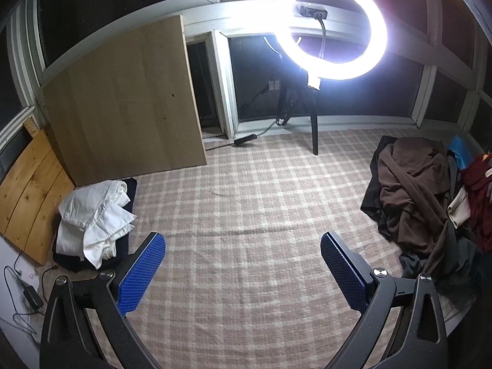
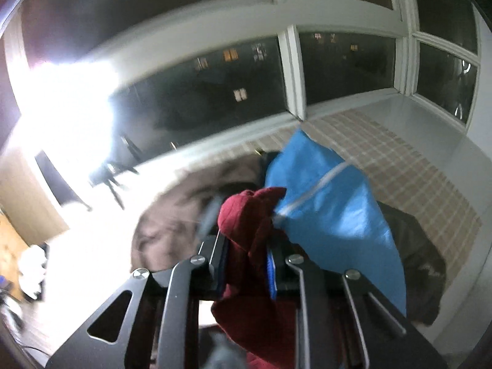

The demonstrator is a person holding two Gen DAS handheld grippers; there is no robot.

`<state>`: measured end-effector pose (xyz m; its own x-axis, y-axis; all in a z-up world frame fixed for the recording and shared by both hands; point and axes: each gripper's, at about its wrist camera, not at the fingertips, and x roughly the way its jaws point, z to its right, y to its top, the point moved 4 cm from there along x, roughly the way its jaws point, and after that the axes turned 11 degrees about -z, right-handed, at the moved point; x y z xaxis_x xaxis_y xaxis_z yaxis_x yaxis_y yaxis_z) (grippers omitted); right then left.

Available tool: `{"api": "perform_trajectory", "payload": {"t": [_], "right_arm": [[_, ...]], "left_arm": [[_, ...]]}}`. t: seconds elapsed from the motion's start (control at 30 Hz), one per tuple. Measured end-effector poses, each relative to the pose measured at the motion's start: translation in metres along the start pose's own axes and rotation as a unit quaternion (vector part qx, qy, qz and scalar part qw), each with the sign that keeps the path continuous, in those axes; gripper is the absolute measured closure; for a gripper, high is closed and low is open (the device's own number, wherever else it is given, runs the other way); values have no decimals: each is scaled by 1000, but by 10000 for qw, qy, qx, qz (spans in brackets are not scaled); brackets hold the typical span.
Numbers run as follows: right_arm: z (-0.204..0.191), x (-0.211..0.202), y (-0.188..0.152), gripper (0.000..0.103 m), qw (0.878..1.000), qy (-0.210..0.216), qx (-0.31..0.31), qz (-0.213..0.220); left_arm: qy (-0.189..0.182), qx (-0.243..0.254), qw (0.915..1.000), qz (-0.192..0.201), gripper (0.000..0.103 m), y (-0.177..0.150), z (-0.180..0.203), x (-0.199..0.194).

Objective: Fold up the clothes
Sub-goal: 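Reach the right gripper into the clothes heap and grasp the red sweater, then pull the red sweater out with the right gripper and drop it on the rug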

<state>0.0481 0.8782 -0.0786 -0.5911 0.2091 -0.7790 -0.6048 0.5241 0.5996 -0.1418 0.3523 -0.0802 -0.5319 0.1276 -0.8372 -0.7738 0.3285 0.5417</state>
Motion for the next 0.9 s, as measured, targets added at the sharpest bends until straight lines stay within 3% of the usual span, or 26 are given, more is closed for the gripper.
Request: {"api": "perform_trajectory", "payload": {"t": [0.13,0.33,0.4,0.5,0.6,0.67,0.73,0.8,0.83,0.9], "right_arm": [[-49,-47,1,85,9988,268,-177,368],[-162,-108,0,85,9893,942,-663,901],[-200,-118,-1,85,9855,1094,-834,991],[-258,-112,-12,85,9855,989,-1019,928],[-316,-73,-35,85,9852,1217,-1088,522],[-369,-28,-60,83,9802,1600,-1169,-61],[-432,23,-95,77,9606,2079,-1537,-1022],[-475,56,-127,77,9398,2398,-1725,-1720],[-486,66,-137,77,9323,2538,-1725,-1916],[-477,65,-138,73,9302,2803,-1437,-1883]], "left_arm": [[-37,-96,9998,190,1,1,-36,-6],[27,-353,9987,363,1,-7,-109,-14],[73,-479,9980,409,1,-13,-140,-17],[158,-652,9968,437,1,-23,-182,-18],[286,-766,9958,418,1,-36,-218,-17],[396,-804,9953,368,1,-44,-237,-13],[496,-799,9952,265,1,-49,-252,-5],[575,-772,9952,152,1,-53,-263,5],[574,-731,9956,88,1,-55,-265,11],[521,-612,9968,-53,1,-60,-262,23]]}}
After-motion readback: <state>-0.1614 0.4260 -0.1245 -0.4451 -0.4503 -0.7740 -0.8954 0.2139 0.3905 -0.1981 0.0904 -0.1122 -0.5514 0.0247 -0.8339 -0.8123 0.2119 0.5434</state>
